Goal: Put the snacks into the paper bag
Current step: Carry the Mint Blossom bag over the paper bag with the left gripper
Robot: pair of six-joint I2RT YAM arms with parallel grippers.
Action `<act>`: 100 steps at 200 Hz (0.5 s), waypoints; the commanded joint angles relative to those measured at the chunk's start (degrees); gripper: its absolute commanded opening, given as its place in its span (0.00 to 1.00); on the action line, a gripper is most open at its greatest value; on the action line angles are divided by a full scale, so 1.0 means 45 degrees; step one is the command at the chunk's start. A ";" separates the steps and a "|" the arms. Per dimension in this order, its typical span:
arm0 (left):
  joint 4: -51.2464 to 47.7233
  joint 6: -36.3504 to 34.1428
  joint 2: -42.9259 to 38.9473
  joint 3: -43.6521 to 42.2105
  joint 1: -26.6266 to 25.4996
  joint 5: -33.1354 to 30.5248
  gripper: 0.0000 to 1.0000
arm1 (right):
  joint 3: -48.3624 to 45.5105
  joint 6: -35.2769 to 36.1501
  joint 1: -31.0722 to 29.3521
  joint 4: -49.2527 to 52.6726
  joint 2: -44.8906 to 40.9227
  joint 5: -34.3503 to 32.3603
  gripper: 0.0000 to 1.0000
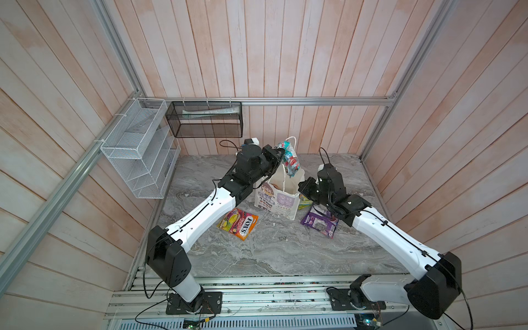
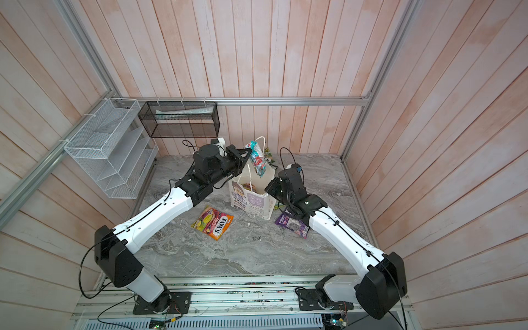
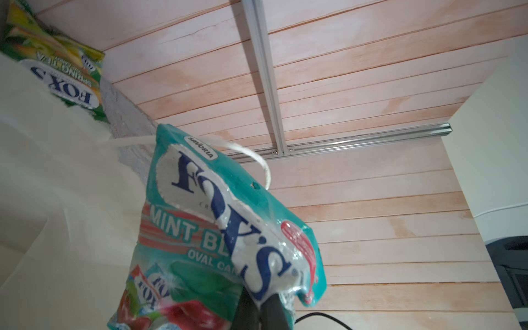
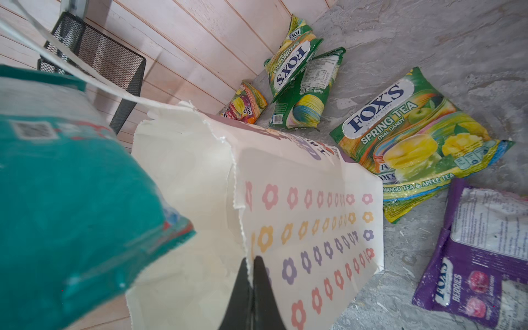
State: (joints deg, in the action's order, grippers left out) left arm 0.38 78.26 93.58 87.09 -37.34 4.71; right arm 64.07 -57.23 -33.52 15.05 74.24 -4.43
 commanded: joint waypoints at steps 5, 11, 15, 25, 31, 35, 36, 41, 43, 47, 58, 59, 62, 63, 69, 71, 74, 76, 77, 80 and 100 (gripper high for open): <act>0.0262 0.0868 -0.0578 -0.0548 -0.0139 0.0097 0.03 | 0.0466 0.0082 -0.0052 0.0139 0.0124 -0.0216 0.00; 0.0173 0.0916 -0.0580 -0.0629 -0.0139 0.0039 0.03 | 0.0488 0.0082 -0.0070 0.0134 0.0145 -0.0217 0.00; 0.0074 0.0946 -0.0616 -0.0663 -0.0134 0.0018 0.03 | 0.0488 0.0082 -0.0070 0.0139 0.0144 -0.0208 0.00; -0.0091 0.0967 -0.0635 -0.0704 -0.0134 -0.0043 0.03 | 0.0459 0.0063 -0.0071 0.0124 0.0144 -0.0207 0.00; -0.0184 0.0977 -0.0668 -0.0756 -0.0128 -0.0082 0.03 | 0.0432 0.0047 -0.0071 0.0109 0.0148 -0.0204 0.00; -0.0228 0.0996 -0.0695 -0.0784 -0.0138 -0.0117 0.03 | 0.0415 0.0043 -0.0056 0.0120 0.0125 -0.0208 0.00; -0.0244 0.1002 -0.0696 -0.0791 -0.0149 -0.0123 0.03 | 0.0415 0.0043 -0.0056 0.0120 0.0125 -0.0208 0.00; -0.0285 0.1050 -0.0724 -0.0863 -0.0154 -0.0146 0.03 | 0.0420 0.0052 -0.0061 0.0131 0.0124 -0.0198 0.00; -0.0296 0.1067 -0.0719 -0.0888 -0.0153 -0.0157 0.03 | 0.0415 0.0047 -0.0066 0.0132 0.0134 -0.0203 0.00; -0.0314 0.1121 -0.0735 -0.0941 -0.0140 -0.0194 0.03 | 0.0418 0.0043 -0.0070 0.0150 0.0124 -0.0215 0.00; -0.0286 0.1192 -0.0795 -0.1079 -0.0146 -0.0280 0.04 | 0.0428 0.0043 -0.0071 0.0173 0.0110 -0.0250 0.00; -0.0283 0.1197 -0.0795 -0.1085 -0.0152 -0.0282 0.03 | 0.0429 0.0043 -0.0071 0.0172 0.0107 -0.0268 0.00; -0.0305 0.1207 -0.0781 -0.1093 -0.0155 -0.0285 0.04 | 0.0429 0.0060 -0.0069 0.0184 0.0105 -0.0262 0.00; -0.0302 0.1215 -0.0779 -0.1102 -0.0157 -0.0285 0.04 | 0.0429 0.0061 -0.0060 0.0178 0.0105 -0.0264 0.00; -0.0300 0.1204 -0.0794 -0.1099 -0.0157 -0.0285 0.04 | 0.0448 0.0062 -0.0068 0.0173 0.0112 -0.0285 0.00; -0.0315 0.1203 -0.0781 -0.1103 -0.0148 -0.0295 0.04 | 0.0449 0.0062 -0.0071 0.0181 0.0123 -0.0271 0.00; -0.0311 0.1196 -0.0784 -0.1093 -0.0155 -0.0303 0.05 | 0.0446 0.0062 -0.0064 0.0178 0.0124 -0.0289 0.00; -0.0303 0.1172 -0.0798 -0.1092 -0.0153 -0.0304 0.06 | 0.0448 0.0062 -0.0067 0.0184 0.0124 -0.0287 0.00; -0.0301 0.1158 -0.0797 -0.1082 -0.0156 -0.0304 0.06 | 0.0444 0.0062 -0.0070 0.0175 0.0124 -0.0281 0.00; -0.0315 0.1139 -0.0798 -0.1080 -0.0149 -0.0322 0.07 | 0.0448 0.0062 -0.0071 0.0182 0.0124 -0.0285 0.00; -0.0329 0.0982 -0.0880 -0.1014 -0.0142 -0.0476 0.17 | 0.0481 0.0062 -0.0071 0.0213 0.0161 -0.0284 0.00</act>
State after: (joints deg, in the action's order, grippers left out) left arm -2.76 83.13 92.16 82.48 -37.93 4.01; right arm 64.27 -57.23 -33.56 15.07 74.28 -4.45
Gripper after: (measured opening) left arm 0.110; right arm 0.041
